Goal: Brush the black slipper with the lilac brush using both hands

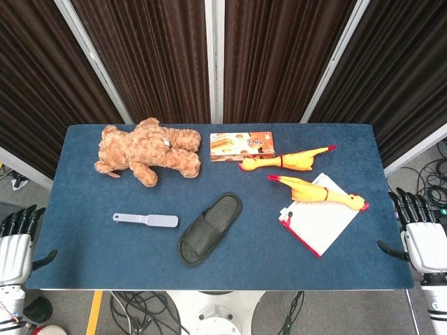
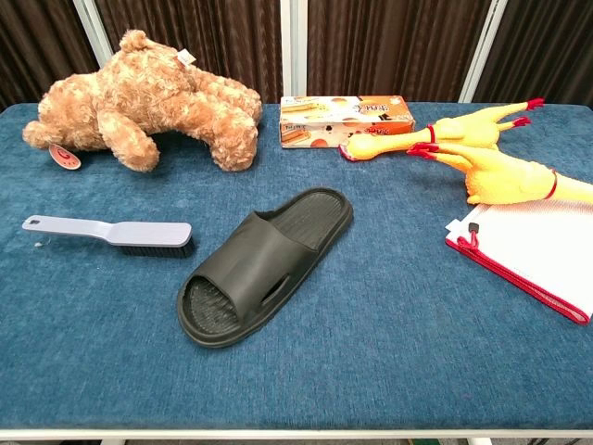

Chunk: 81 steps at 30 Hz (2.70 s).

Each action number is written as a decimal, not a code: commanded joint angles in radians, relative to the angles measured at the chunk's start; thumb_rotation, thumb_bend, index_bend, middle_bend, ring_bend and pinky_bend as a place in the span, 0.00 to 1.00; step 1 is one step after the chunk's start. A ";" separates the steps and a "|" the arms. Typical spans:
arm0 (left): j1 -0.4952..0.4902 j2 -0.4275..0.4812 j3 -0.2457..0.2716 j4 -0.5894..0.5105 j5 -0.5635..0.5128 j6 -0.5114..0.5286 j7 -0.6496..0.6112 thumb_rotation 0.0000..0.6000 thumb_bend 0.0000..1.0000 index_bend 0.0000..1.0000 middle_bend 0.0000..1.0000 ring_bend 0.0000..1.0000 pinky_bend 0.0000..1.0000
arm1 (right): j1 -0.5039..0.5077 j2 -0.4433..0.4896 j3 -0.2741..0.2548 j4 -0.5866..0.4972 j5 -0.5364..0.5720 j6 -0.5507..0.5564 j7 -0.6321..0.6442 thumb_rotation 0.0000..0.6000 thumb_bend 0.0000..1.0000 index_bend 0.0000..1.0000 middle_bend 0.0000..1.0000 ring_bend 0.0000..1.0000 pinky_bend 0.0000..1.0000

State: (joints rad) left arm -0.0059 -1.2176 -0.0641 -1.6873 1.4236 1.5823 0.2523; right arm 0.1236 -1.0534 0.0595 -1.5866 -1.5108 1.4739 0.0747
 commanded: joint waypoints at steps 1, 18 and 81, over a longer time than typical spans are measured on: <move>0.003 -0.004 0.002 0.002 0.002 0.001 0.004 1.00 0.06 0.21 0.22 0.13 0.13 | 0.000 0.000 0.002 -0.001 -0.001 0.000 0.000 1.00 0.03 0.00 0.01 0.00 0.00; -0.308 -0.012 -0.079 0.128 -0.075 -0.477 -0.089 1.00 0.13 0.30 0.31 0.20 0.21 | 0.008 0.035 0.035 -0.019 -0.011 0.020 -0.012 1.00 0.03 0.00 0.01 0.00 0.00; -0.728 -0.205 0.039 0.183 -0.623 -0.870 0.127 1.00 0.36 0.65 0.74 0.63 0.68 | -0.024 0.034 0.029 -0.006 0.034 -0.003 0.011 1.00 0.03 0.00 0.01 0.00 0.00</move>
State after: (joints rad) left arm -0.7337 -1.4217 -0.0256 -1.5027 0.8009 0.7089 0.3831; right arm 0.0995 -1.0189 0.0885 -1.5922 -1.4761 1.4708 0.0859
